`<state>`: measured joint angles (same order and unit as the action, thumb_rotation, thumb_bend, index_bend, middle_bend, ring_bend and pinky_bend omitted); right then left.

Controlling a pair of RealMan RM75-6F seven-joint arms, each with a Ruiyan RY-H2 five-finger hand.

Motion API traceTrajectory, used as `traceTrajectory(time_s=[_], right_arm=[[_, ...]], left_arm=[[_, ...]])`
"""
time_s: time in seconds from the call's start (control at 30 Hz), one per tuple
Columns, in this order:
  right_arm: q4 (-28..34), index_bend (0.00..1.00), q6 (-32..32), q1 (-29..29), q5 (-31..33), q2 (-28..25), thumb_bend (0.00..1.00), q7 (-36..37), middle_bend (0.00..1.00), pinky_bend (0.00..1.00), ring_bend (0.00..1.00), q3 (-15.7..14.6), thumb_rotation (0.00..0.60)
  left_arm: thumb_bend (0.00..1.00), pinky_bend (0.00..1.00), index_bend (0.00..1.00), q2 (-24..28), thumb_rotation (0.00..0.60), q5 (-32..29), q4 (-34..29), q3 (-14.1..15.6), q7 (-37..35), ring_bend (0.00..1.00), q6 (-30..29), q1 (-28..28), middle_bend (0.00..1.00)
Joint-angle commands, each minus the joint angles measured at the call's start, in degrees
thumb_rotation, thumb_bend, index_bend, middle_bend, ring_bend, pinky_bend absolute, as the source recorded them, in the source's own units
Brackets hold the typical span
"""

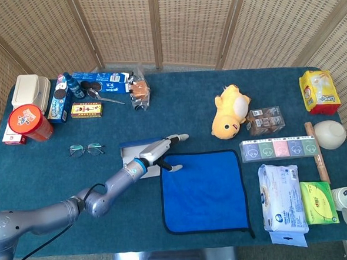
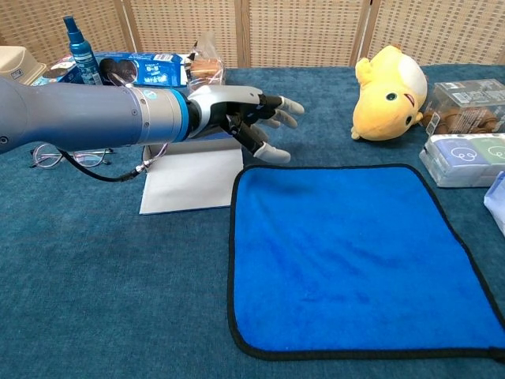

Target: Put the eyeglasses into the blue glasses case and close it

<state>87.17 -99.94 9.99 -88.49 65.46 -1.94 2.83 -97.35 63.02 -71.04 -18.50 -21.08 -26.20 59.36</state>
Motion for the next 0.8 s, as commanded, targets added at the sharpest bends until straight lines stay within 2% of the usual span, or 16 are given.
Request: traceTrajectory(time_s=[0.03, 0.33, 0.8], right_arm=[[0.01, 0.15, -0.18, 0.12, -0.03, -0.04, 0.31, 0.06, 0.24, 0.14, 0.19, 0.01, 0.568], [0.16, 0.15, -0.14, -0.11, -0.65, 0.09, 0.31, -0.21, 0.24, 0.14, 0.19, 0.03, 0.569], [0.76, 0.15, -0.25, -0.18, -1.25, 0.06, 0.31, -0.84, 0.24, 0.14, 0.19, -0.05, 0.567]], left_arm=[[0.28, 0.09, 0.03, 0.78, 0.559, 0.05, -0.8, 0.51, -0.23, 0.02, 0.19, -0.49, 0.11], [0.28, 0.09, 0.03, 5.21, 0.565, 0.78, -5.17, 2.8, -0.79, 0.02, -0.27, -3.48, 0.11], [0.28, 0.09, 0.02, 9.22, 0.559, 3.66, -10.01, 4.18, -3.0, 0.02, -2.59, -7.01, 0.11]])
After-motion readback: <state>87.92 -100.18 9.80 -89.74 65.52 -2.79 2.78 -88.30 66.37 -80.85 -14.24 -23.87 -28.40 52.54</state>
